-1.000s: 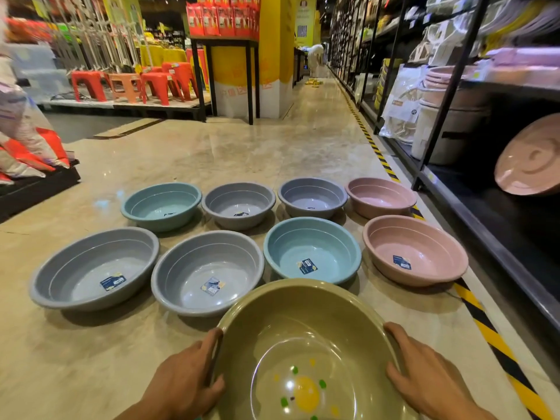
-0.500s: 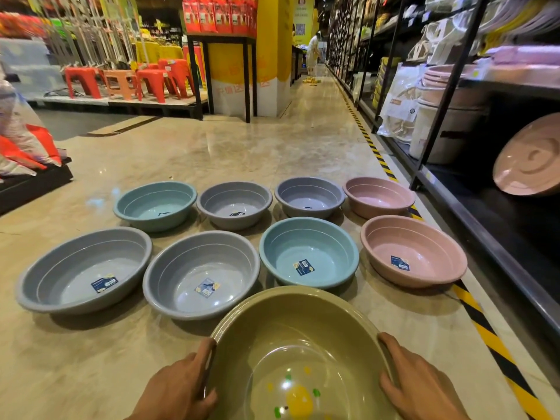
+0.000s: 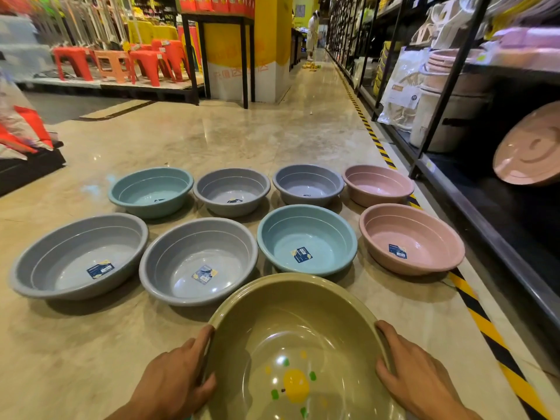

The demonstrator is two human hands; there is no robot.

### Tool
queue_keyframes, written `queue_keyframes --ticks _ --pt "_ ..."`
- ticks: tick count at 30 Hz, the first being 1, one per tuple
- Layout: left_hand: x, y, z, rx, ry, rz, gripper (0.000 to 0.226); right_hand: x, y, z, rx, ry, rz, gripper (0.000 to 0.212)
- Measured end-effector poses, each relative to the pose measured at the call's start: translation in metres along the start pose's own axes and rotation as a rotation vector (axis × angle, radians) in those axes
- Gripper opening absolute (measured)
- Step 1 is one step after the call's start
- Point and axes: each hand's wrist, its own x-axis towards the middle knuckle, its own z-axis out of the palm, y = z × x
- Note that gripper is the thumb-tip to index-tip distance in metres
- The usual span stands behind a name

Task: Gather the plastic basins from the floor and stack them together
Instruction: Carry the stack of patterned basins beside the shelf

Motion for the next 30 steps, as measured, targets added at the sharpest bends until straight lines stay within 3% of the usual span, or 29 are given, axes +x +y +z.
queue_keyframes --ticks 8,13,16,21,25,30 --pt "-0.003 0.004 -0.003 0.024 -0.044 -0.010 0.097 -0.004 0.000 -0.001 -0.011 -0.017 0.015 0.064" --pt "-0.003 0.003 -0.012 0.030 0.001 -0.002 0.065 -0.003 -0.004 -0.007 -0.077 -0.004 0.006 0.059" --pt "0.004 0.001 -0.030 0.087 -0.007 0.016 0.059 0.008 -0.013 -0.019 -0.143 -0.024 0.026 0.051" --pt "0.043 0.016 -0.103 0.130 0.022 0.037 0.033 0.057 -0.044 -0.071 -0.171 -0.002 -0.026 0.031" --pt "0.068 0.020 -0.180 0.115 0.093 -0.002 0.035 0.091 -0.087 -0.139 -0.159 0.033 -0.101 0.023" --pt "0.051 0.014 -0.301 0.100 0.068 -0.046 0.032 0.102 -0.166 -0.257 -0.177 -0.025 -0.149 0.025"
